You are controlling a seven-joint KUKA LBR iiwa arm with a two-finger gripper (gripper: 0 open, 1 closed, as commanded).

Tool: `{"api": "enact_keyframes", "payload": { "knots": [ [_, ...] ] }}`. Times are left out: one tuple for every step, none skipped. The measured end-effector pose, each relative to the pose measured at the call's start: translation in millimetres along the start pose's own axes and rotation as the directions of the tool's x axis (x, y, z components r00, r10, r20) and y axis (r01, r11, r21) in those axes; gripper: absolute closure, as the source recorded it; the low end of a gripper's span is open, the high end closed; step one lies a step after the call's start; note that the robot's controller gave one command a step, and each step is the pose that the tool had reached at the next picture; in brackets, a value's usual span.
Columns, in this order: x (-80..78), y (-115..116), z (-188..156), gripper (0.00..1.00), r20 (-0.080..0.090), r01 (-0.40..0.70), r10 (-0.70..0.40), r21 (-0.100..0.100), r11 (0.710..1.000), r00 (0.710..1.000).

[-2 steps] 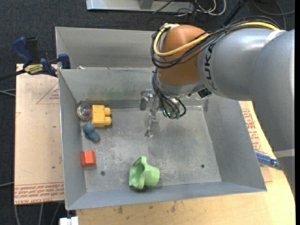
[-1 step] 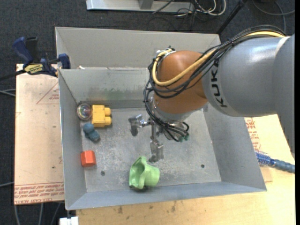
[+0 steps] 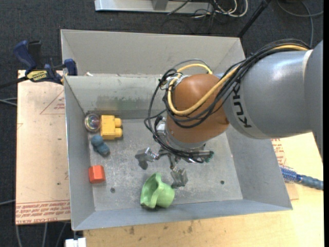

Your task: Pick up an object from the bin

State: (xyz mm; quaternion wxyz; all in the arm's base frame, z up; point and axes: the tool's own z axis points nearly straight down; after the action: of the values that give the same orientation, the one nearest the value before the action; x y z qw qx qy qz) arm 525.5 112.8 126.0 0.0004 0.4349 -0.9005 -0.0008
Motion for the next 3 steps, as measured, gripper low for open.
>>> {"api": "enact_keyframes", "payload": {
  "knots": [
    [18.3,47.1,12.6,0.00,0.000,0.468,-0.468,-0.002,0.884,0.884],
    [3.9,30.1,57.5,0.00,0.000,0.579,-0.579,0.000,0.816,0.816],
    [13.3,39.5,55.8,0.00,0.002,0.726,-0.726,0.004,0.688,0.688]
  ]
}}
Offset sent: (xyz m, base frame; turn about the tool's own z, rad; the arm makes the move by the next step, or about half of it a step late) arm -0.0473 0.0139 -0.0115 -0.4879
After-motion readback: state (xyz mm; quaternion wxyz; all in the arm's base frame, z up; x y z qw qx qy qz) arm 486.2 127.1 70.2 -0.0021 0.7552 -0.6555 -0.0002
